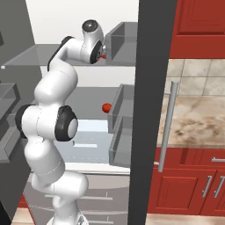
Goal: Take the cheese, fish, and tomato from the fridge and place them on the plate on the dining counter to create an appetizer plate.
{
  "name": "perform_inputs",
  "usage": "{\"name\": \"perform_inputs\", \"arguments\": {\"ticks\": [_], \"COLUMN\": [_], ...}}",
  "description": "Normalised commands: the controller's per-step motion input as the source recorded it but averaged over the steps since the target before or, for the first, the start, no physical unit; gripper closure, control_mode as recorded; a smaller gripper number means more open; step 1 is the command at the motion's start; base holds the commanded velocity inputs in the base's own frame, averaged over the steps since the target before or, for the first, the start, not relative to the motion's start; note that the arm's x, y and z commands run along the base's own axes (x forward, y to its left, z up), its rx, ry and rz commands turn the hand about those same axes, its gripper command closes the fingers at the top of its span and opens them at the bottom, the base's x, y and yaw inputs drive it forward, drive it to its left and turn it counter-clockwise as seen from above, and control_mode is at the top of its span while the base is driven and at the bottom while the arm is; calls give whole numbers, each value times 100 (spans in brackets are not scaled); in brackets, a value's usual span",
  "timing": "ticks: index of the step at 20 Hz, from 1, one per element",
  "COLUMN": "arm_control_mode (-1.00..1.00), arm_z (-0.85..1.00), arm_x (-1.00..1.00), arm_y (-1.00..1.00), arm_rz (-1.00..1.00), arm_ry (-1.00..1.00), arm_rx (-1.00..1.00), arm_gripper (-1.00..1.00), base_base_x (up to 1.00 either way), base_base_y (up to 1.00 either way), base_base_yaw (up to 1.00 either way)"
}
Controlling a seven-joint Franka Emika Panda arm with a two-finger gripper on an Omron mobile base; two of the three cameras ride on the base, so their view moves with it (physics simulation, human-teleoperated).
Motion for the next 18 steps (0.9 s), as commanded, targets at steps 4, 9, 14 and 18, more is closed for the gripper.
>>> {"name": "perform_inputs", "arguments": {"ticks": [4, 9, 14, 18], "arm_control_mode": [-100, -100, -100, -100], "arm_z": [-51, -44, -37, -76], "arm_x": [40, 31, 17, -33], "arm_y": [2, 14, 23, 38], "arm_rz": [16, 7, 0, -2], "arm_ry": [9, 6, -7, -15], "arm_rx": [0, 0, -2, -8], "arm_gripper": [100, 100, 100, 100], "base_base_x": [0, 0, 0, 0], "base_base_y": [0, 0, 0, 0], "base_base_yaw": [0, 0, 0, 0]}}
